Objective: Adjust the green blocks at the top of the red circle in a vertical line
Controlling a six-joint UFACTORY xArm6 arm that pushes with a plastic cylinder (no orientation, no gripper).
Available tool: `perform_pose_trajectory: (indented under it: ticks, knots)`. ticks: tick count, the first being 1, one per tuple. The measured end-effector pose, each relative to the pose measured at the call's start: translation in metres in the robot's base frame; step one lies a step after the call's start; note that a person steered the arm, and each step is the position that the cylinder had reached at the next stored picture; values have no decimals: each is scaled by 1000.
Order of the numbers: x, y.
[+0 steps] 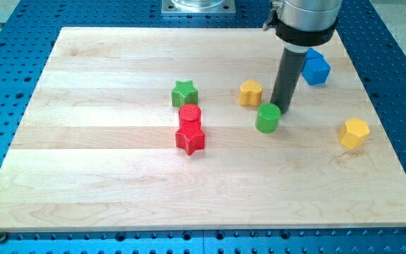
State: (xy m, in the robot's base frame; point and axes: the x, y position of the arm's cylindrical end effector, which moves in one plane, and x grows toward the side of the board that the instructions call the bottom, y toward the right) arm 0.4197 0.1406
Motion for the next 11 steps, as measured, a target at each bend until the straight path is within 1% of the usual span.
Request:
perform_pose_trajectory:
  ticks: [1, 2, 3, 4, 6, 8, 9, 11]
  knots:
    - [3, 7]
    - [23, 19]
    - [34, 17]
    - [34, 4]
    - [35, -51]
    - [97, -59]
    - [89, -73]
    - [-12, -75]
